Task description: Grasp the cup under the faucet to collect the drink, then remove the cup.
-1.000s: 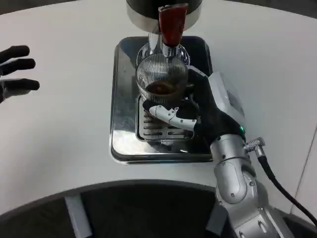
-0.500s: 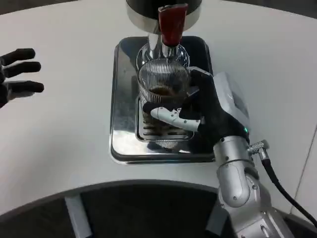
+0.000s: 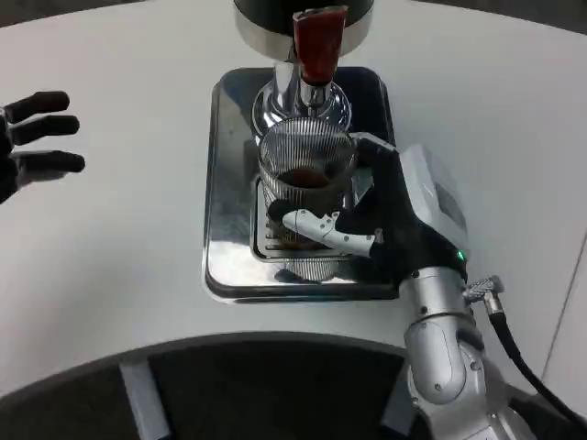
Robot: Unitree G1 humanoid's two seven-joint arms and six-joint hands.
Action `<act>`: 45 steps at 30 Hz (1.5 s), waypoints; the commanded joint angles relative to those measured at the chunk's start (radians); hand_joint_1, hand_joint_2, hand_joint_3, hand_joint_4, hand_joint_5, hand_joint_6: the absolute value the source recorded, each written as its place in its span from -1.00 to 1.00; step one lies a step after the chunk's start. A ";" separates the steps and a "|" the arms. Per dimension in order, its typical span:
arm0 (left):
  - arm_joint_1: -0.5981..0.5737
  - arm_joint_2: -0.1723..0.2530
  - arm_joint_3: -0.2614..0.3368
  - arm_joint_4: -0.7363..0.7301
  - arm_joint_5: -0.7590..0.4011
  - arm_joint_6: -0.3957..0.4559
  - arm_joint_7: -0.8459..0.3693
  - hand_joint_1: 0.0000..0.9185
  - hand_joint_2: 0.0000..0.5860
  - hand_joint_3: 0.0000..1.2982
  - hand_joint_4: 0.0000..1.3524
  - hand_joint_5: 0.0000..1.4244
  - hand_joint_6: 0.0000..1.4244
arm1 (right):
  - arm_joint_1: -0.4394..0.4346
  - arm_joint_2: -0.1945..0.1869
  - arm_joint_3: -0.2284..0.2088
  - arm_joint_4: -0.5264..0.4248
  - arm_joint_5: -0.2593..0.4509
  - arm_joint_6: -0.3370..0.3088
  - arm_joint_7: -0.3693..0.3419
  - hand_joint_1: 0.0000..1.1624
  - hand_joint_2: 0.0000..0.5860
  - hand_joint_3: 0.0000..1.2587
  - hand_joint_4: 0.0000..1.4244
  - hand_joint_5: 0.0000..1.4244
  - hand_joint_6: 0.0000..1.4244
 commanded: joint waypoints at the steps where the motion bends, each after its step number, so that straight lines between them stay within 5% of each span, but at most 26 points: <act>1: 0.026 -0.012 -0.009 -0.020 0.000 -0.007 0.005 -1.00 -0.69 -0.71 -0.75 -0.58 -0.76 | 0.041 0.003 0.010 -0.021 -0.019 -0.005 -0.020 0.61 -0.12 0.42 0.41 0.55 0.83; 23: 0.028 -0.049 -0.050 -0.048 0.017 -0.029 0.017 -1.00 -0.66 -0.71 -0.83 -0.65 -0.84 | 0.126 -0.004 0.020 -0.172 -0.070 -0.003 0.007 0.64 -0.16 0.44 0.45 0.61 0.90; 45: 0.088 -0.097 -0.147 -0.166 0.102 -0.199 0.045 -1.00 -0.72 -0.93 -1.00 -1.00 -1.00 | 0.269 -0.017 0.033 -0.419 -0.134 0.020 0.110 0.64 -0.16 0.44 0.45 0.61 0.92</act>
